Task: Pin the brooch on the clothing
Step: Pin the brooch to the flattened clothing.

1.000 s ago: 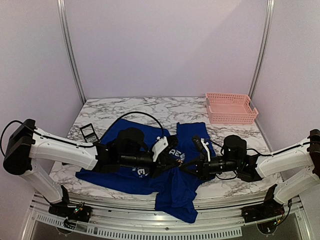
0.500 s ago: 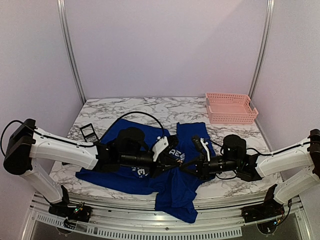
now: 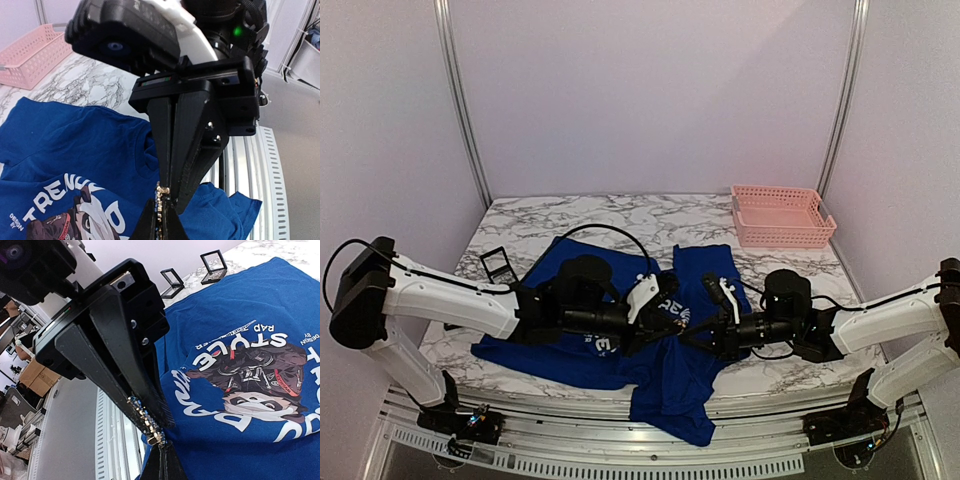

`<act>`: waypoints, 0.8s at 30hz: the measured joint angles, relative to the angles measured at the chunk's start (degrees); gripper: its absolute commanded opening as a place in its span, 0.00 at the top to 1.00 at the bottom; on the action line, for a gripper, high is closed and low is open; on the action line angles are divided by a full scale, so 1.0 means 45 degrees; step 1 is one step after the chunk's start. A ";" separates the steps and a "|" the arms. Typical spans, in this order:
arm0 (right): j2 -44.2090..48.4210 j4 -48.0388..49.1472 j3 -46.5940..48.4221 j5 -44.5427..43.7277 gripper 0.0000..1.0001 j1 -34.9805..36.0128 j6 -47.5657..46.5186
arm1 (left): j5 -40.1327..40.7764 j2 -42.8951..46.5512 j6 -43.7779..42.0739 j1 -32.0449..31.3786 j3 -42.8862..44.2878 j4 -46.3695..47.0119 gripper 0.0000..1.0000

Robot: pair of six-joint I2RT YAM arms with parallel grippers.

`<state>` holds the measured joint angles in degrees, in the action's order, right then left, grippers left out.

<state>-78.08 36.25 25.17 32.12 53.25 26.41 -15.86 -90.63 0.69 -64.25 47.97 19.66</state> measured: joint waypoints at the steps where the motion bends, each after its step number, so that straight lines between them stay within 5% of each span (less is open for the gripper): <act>1: 0.0000 -0.0034 0.0005 -0.0010 1.00 0.0000 -0.0010 | -0.0005 -0.0010 0.0000 0.0000 0.0000 0.0000 0.91; 15: 0.0005 -0.0374 0.0131 -0.0029 1.00 0.0083 -0.0175 | -0.0136 -0.0175 -0.0039 -0.0005 0.0097 -0.0005 0.86; 24: 0.0019 -0.0534 0.0131 0.0029 1.00 0.0170 -0.0180 | -0.0131 -0.0175 -0.0306 0.0005 0.0097 -0.0131 0.64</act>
<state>-78.00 33.85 25.76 32.25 54.02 25.61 -16.45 -91.42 -0.69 -64.23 48.40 19.07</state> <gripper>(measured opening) 0.007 0.293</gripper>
